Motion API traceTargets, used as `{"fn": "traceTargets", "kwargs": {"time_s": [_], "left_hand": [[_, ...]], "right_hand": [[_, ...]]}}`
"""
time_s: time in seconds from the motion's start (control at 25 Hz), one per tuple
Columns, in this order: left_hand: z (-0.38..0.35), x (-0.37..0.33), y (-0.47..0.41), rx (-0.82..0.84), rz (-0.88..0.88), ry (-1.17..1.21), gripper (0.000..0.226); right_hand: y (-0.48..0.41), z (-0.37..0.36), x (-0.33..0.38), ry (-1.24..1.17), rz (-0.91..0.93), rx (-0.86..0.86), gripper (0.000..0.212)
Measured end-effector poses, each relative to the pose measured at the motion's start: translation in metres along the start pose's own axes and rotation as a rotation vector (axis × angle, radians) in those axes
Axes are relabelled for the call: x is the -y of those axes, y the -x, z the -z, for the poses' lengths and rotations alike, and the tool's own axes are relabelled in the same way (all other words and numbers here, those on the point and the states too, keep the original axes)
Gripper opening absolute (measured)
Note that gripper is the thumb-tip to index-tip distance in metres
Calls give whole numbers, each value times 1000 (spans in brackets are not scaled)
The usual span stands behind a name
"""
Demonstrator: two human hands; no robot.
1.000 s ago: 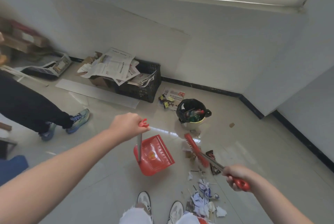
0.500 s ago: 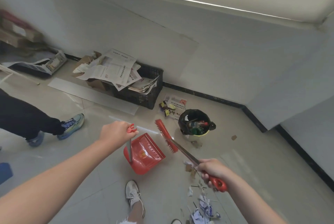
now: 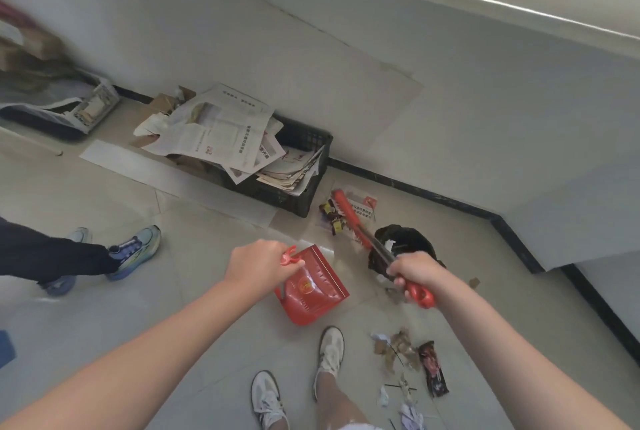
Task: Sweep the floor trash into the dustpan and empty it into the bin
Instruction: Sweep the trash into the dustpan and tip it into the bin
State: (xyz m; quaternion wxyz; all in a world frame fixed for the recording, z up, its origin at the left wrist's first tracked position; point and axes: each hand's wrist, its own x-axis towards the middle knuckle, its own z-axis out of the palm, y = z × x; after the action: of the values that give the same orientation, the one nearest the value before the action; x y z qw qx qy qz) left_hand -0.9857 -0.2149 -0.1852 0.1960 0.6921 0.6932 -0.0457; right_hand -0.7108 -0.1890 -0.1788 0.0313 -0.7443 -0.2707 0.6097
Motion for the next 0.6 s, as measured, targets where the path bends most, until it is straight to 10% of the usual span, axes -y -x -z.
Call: {"fn": "traceTargets", "kwargs": {"time_s": [0.24,0.6], "left_hand": [[22,-4,-50,70,137,44,48],[27,-26,-85,106,175,-52,53]], "right_hand": [[-34,50,69,88,25,-14,26],[-107,26,125,921,70,-38,33]]}}
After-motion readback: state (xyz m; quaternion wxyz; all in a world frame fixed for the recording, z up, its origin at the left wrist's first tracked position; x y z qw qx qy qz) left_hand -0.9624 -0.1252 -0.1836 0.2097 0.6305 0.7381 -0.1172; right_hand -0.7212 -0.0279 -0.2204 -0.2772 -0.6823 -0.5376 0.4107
